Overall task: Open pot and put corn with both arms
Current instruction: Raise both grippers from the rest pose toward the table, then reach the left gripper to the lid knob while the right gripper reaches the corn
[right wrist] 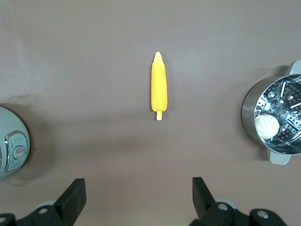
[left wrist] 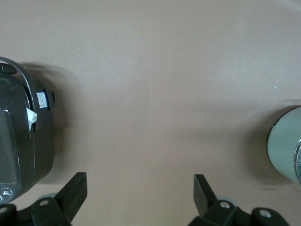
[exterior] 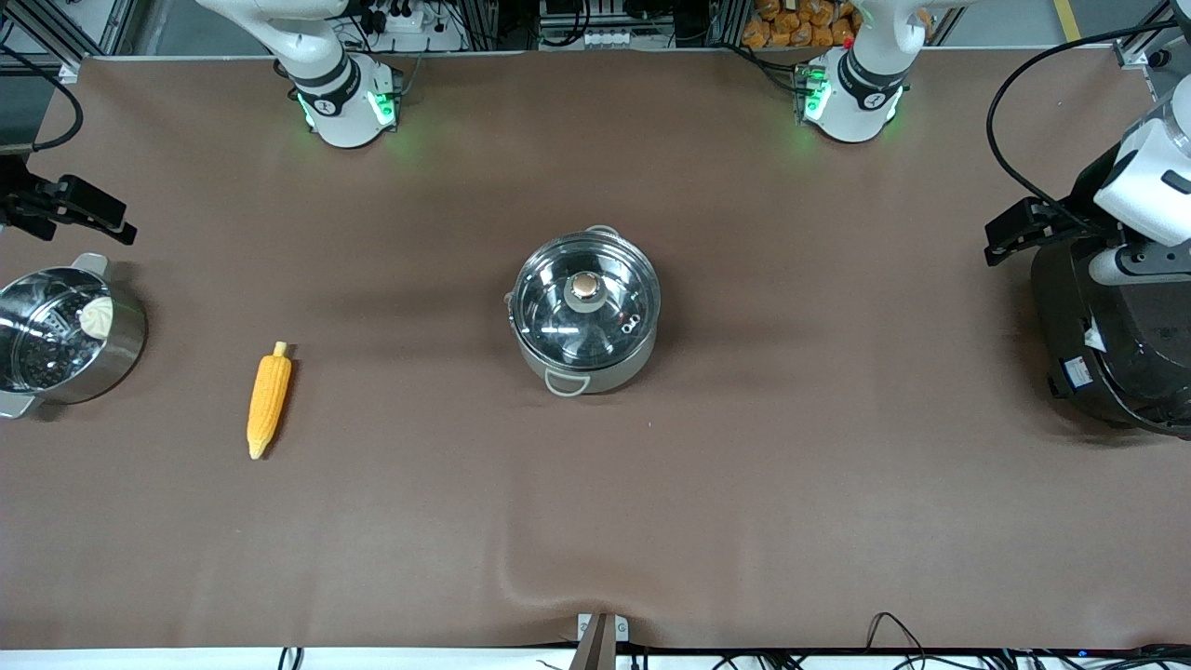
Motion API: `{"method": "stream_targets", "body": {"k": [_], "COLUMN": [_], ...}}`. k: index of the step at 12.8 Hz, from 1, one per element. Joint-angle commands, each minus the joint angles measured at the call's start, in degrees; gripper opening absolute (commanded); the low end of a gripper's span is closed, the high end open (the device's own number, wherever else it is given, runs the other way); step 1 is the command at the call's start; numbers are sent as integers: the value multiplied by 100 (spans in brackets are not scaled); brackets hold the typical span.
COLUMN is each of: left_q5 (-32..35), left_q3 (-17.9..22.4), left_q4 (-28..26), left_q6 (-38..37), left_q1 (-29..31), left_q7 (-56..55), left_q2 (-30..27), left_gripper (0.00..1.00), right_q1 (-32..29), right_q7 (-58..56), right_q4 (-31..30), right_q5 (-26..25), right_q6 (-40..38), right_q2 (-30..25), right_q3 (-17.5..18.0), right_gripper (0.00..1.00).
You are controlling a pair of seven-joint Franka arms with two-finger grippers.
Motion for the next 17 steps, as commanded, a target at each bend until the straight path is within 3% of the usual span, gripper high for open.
{"method": "stream_targets", "body": {"k": [1,5,9,11,14,17], "left_q5": [-73,-64,-63,-73,-64,-72], "left_q3": [-36,-36,-114,-298,-317,-317], "left_q4": [32,58,67,76,488,568], "left_q6": [-62,-62,-62,17,175,631], "left_q1": [67,49,-56,-449,-1152,-1899], "left_q7": [25,16,-80,-971,-2808,-3945], "left_q2": [-14,-6,108,240,801,1250], "left_gripper": [100,100,100,100,100,100], "right_q1": [-135,-135,-188,-179,-179,-179], "right_q7": [-79,-70,-70,-70,-79,-79], "right_q4": [1,-17,-481,-683,-921,-939], "right_q5": [25,25,25,25,25,25], "right_q6": [15,6,383,611,919,1086], "right_q2": [-17,-8,36,71,185,474], "right_q3": [91,91,91,91,91,91], "right_gripper": [100,100,100,100,100,100]}}
